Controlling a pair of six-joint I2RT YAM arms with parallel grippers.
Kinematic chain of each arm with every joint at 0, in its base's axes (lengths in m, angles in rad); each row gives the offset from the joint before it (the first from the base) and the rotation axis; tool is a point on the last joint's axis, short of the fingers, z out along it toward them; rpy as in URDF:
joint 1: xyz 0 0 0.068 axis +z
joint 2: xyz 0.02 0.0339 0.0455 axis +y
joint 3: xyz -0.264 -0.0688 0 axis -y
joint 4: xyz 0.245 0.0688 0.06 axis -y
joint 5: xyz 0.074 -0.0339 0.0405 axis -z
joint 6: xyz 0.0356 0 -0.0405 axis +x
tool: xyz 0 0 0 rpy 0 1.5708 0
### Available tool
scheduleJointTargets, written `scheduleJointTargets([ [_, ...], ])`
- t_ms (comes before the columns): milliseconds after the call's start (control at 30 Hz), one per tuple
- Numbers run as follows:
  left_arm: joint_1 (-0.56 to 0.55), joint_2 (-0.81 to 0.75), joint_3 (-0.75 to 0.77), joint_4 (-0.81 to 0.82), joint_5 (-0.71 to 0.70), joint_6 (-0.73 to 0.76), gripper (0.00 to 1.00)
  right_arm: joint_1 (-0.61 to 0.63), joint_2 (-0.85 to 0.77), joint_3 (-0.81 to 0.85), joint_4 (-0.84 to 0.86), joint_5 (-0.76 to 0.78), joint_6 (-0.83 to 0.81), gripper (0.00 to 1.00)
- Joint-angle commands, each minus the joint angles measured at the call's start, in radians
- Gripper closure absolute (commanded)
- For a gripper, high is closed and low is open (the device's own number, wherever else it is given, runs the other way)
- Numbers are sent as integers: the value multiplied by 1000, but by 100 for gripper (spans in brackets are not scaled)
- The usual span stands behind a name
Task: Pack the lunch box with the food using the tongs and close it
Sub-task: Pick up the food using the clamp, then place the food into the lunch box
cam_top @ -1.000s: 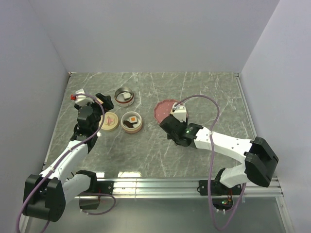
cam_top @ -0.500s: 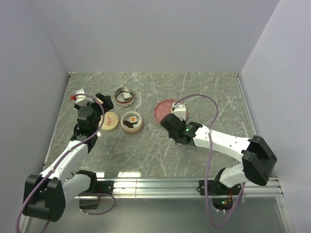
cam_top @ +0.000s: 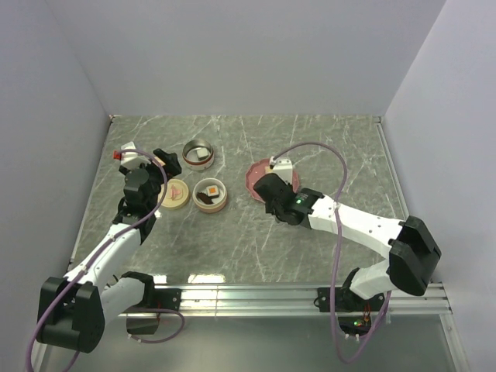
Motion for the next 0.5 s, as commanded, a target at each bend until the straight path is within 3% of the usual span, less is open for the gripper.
scheduleJointTargets([
  [0,6,13,-7,49,12,-8,2,-7,3,96,38,18,-56,83],
  [267,9,44,4,48,-19,-3,2,-6,87,248,93,-59,-186,83],
  [467,12,49,4,43,-24,-6,2,-7,251,423,133,-145,-278,83],
])
